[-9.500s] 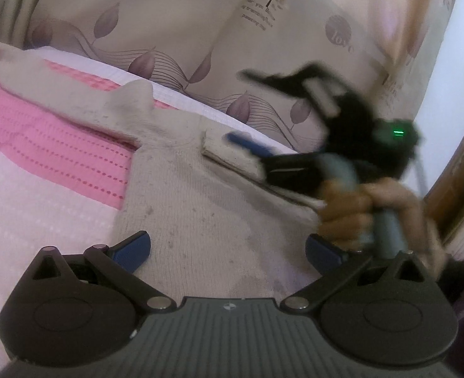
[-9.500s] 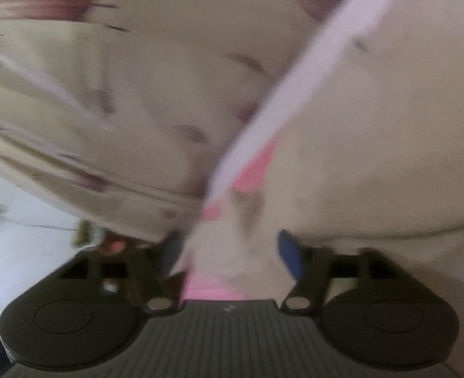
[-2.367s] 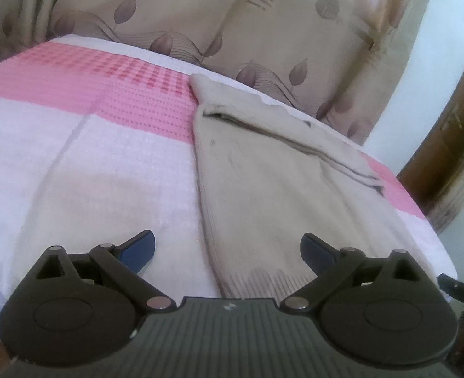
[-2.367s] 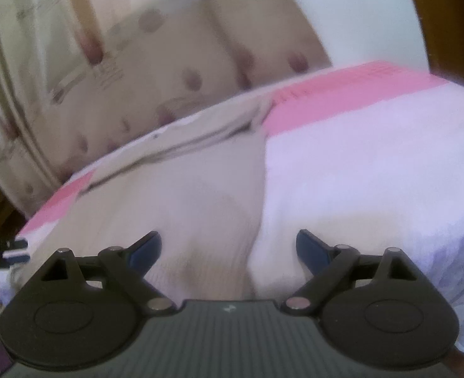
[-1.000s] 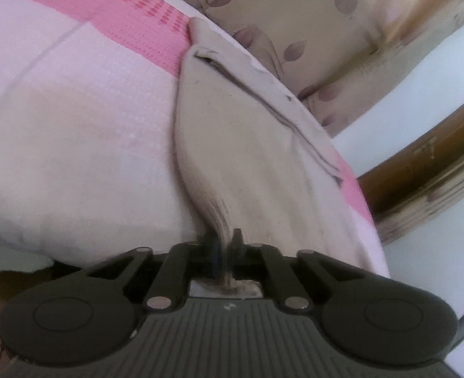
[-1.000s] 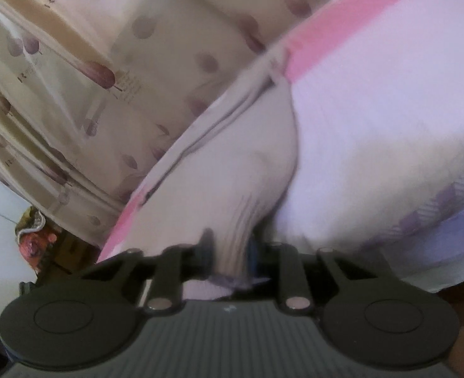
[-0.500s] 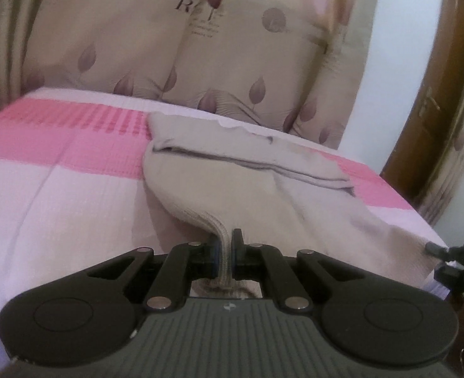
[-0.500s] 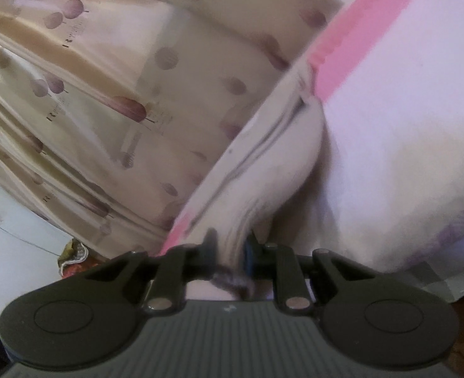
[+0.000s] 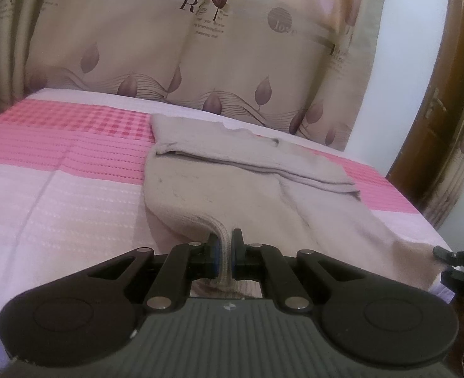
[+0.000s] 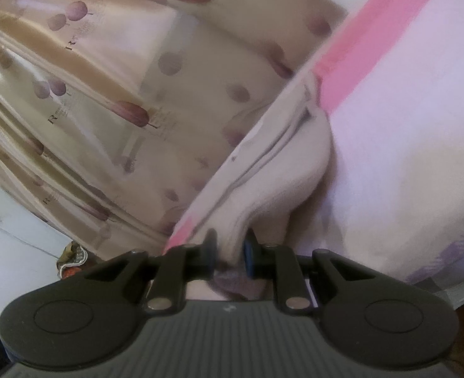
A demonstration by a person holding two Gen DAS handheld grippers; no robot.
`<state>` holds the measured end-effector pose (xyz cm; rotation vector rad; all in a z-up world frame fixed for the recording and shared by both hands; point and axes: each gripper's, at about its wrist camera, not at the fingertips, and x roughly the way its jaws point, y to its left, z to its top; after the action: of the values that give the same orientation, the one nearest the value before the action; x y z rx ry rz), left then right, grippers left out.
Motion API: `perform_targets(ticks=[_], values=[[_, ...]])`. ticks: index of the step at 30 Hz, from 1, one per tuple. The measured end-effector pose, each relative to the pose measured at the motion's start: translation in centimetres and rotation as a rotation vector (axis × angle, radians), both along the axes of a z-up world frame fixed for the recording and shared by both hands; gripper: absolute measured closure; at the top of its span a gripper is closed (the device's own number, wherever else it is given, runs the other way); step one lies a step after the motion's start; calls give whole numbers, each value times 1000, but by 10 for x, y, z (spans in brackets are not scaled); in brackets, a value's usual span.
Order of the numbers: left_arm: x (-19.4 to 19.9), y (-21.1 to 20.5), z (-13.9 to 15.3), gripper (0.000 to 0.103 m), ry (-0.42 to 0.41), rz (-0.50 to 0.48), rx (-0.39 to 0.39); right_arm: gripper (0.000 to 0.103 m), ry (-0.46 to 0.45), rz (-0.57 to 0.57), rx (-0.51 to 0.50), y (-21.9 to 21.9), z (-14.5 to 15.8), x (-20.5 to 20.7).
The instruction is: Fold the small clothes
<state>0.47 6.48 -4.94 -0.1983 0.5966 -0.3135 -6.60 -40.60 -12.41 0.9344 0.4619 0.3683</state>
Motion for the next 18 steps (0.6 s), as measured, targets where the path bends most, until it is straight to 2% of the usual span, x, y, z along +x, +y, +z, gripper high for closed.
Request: perform_targets(ticks=[12,16,18], values=[[-4,7,-2,97,15,8,-22,85,31,-31,11,-6,-8,-13],[-3,8,-5,97,28,12,-24,83,60,-52,42,-12,-13,-16],[-3,11,-8,97,37,17,-28,77,66,-63,38,-15,-14,-17]])
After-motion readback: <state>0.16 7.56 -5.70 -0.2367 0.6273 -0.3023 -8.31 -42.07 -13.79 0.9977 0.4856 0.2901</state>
